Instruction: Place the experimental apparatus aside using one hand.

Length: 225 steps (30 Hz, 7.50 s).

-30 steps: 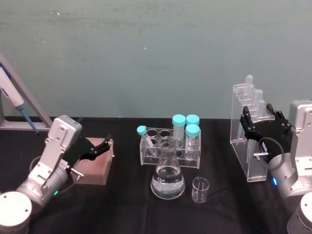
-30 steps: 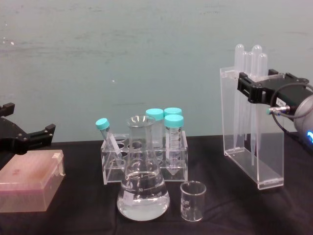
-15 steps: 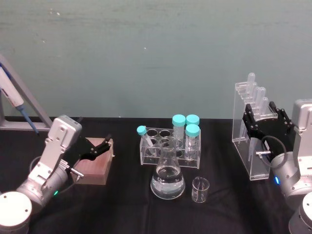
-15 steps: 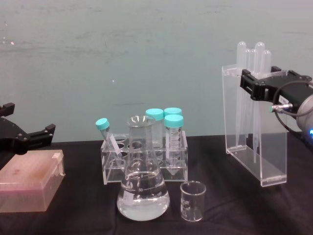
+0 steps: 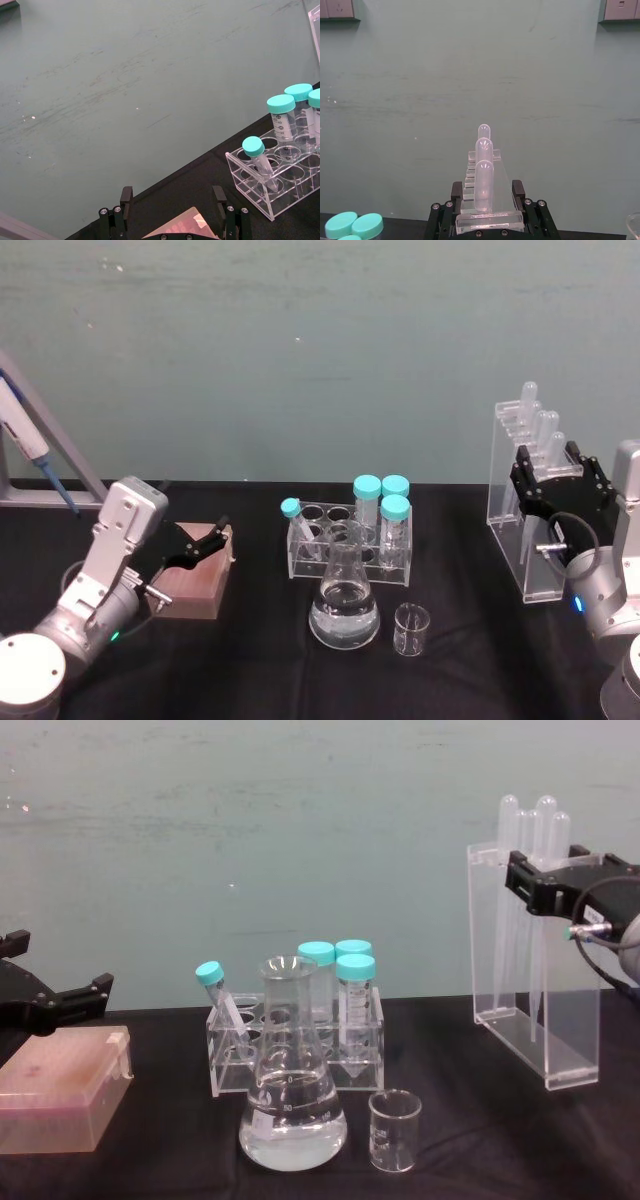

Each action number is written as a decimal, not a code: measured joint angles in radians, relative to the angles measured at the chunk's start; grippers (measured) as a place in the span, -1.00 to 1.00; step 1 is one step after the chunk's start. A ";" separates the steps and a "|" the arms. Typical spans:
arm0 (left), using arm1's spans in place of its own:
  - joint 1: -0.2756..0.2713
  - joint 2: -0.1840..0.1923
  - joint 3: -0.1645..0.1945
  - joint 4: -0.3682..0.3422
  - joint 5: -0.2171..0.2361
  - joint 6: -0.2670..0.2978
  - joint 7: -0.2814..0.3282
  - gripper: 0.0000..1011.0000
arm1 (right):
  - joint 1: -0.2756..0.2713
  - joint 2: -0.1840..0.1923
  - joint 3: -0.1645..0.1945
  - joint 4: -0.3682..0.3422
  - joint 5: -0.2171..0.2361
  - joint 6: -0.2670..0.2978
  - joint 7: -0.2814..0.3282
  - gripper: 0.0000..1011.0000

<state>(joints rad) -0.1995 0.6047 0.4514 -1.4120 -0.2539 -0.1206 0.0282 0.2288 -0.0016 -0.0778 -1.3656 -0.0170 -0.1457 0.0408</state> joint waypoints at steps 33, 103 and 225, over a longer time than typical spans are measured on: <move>0.000 0.000 0.000 0.000 0.000 0.000 0.000 0.98 | 0.040 0.039 0.072 0.056 0.025 -0.054 0.017 0.21; 0.000 0.000 0.000 0.000 0.000 0.000 0.000 0.98 | 0.073 0.099 0.172 0.147 0.089 -0.097 0.063 0.21; 0.000 0.000 0.000 0.000 0.000 0.000 0.000 0.98 | 0.067 0.108 0.160 0.160 0.045 -0.104 0.051 0.98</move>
<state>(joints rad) -0.1995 0.6047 0.4514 -1.4120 -0.2539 -0.1206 0.0283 0.2957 0.1064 0.0817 -1.2053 0.0282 -0.2499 0.0916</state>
